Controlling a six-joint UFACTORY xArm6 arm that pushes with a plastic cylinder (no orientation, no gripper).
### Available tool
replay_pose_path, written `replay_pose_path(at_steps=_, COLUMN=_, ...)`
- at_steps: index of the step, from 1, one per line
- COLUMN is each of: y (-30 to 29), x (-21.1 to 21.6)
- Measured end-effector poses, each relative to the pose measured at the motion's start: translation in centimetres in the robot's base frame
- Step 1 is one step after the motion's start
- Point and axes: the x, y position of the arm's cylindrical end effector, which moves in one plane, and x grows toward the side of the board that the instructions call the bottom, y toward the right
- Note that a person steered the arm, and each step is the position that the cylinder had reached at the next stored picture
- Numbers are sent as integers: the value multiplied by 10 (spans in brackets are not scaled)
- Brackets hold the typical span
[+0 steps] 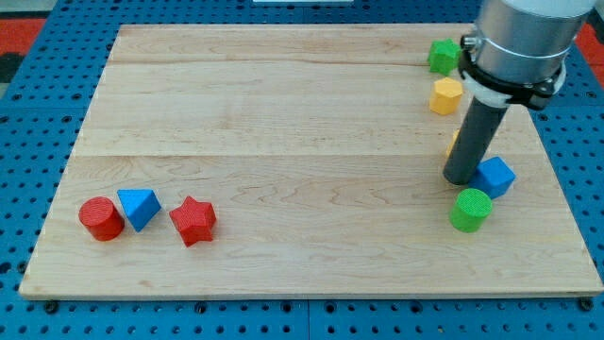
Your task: Point your arm at the blue cube
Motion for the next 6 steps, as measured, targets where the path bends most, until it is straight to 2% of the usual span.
replay_pose_path(at_steps=1, y=-66, x=-19)
replay_pose_path(at_steps=2, y=-82, x=-12)
replay_pose_path(at_steps=3, y=-76, x=68)
replay_pose_path(at_steps=4, y=1, x=91)
replay_pose_path(at_steps=5, y=128, x=57)
replay_pose_path(at_steps=6, y=138, x=-2)
